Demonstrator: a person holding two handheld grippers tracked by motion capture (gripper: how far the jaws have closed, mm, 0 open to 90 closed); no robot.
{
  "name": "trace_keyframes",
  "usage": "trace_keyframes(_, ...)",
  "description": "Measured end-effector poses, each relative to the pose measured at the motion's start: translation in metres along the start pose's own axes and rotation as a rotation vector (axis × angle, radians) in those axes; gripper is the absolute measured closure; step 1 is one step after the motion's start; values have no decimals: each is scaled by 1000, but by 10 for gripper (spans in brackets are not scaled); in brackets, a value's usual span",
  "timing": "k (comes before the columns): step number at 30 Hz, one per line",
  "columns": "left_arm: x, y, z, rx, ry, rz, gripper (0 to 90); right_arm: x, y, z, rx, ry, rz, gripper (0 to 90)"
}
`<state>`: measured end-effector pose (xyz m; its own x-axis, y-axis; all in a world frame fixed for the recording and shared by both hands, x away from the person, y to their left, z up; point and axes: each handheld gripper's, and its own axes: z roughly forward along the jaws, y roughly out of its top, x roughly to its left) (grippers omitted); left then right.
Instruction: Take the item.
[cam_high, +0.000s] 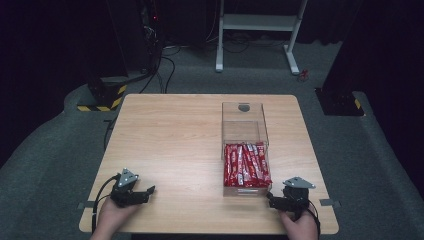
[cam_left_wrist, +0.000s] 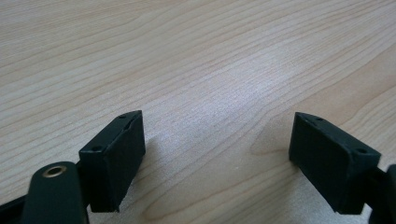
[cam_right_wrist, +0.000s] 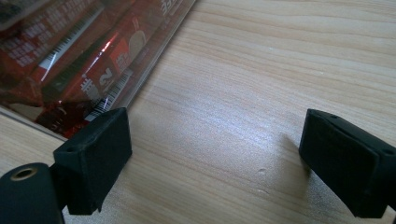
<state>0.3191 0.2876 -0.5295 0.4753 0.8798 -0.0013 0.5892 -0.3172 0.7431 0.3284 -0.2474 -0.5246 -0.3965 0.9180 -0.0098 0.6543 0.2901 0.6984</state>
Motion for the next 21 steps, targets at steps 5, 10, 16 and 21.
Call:
trace_keyframes(5,0,0,-1,0,3,3,193,0,0,0,0,1,0,91)
trace_keyframes(10,2,0,-2,17,1,1,200,0,0,0,1,2,0,92)
trace_keyframes(16,-1,2,-4,13,-20,1,201,0,0,0,1,2,0,92)
trace_keyframes(21,-3,4,-6,-12,-37,12,201,0,0,0,1,2,0,92)
